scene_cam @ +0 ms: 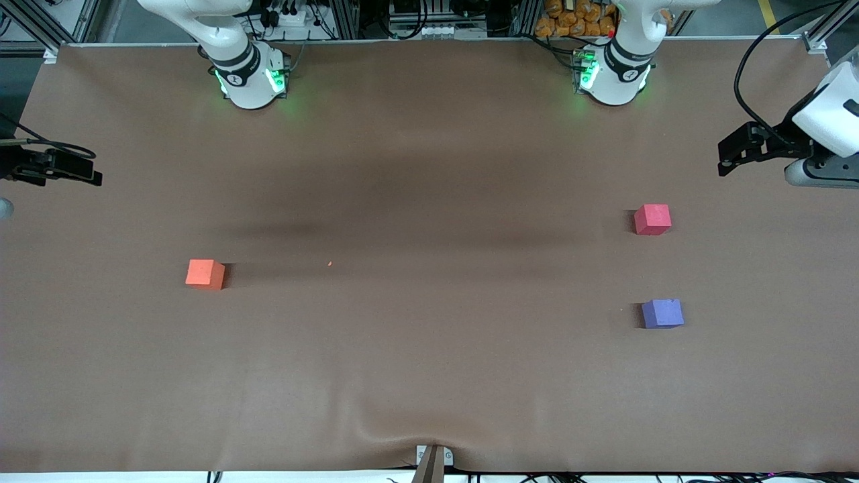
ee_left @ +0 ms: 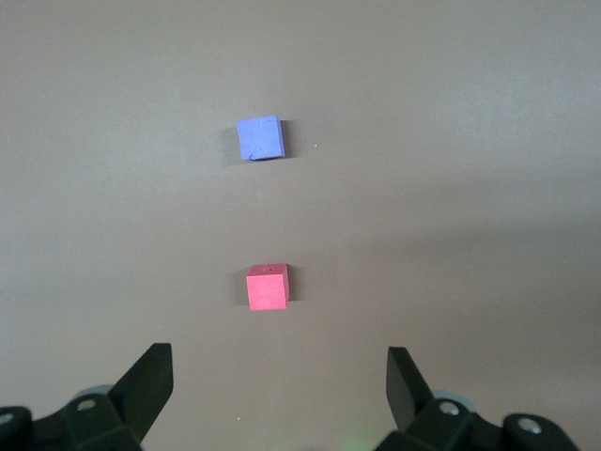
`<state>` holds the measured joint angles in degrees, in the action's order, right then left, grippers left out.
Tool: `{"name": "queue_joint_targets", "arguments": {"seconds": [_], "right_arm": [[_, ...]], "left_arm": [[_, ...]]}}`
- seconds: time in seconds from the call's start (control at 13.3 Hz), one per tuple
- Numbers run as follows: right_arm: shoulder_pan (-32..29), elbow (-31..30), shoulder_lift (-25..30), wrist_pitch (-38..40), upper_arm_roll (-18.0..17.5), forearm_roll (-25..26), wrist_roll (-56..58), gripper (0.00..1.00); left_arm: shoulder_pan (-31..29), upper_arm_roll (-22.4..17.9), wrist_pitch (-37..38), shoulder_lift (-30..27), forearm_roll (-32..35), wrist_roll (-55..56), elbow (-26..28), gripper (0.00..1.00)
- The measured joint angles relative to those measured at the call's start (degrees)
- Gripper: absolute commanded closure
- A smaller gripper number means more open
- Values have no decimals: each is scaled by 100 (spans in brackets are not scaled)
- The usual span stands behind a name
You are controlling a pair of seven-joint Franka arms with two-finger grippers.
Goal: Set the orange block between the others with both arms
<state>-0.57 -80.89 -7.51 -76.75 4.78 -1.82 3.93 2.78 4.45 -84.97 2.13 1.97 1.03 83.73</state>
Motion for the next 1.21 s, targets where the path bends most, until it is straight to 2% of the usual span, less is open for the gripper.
{"name": "queue_joint_targets", "arguments": {"seconds": [0.75, 0.98, 1.21], "right_arm": [[-7, 68, -53, -2, 18, 0, 0, 0], [8, -163, -529, -364, 2, 0, 0, 0], [83, -452, -1401, -1354, -27, 0, 0, 0]], "left_arm": [[0, -2, 0, 0, 0, 0, 0, 0], [-2, -2, 0, 1, 0, 0, 2, 0], [-5, -4, 0, 11, 0, 0, 6, 0]]}}
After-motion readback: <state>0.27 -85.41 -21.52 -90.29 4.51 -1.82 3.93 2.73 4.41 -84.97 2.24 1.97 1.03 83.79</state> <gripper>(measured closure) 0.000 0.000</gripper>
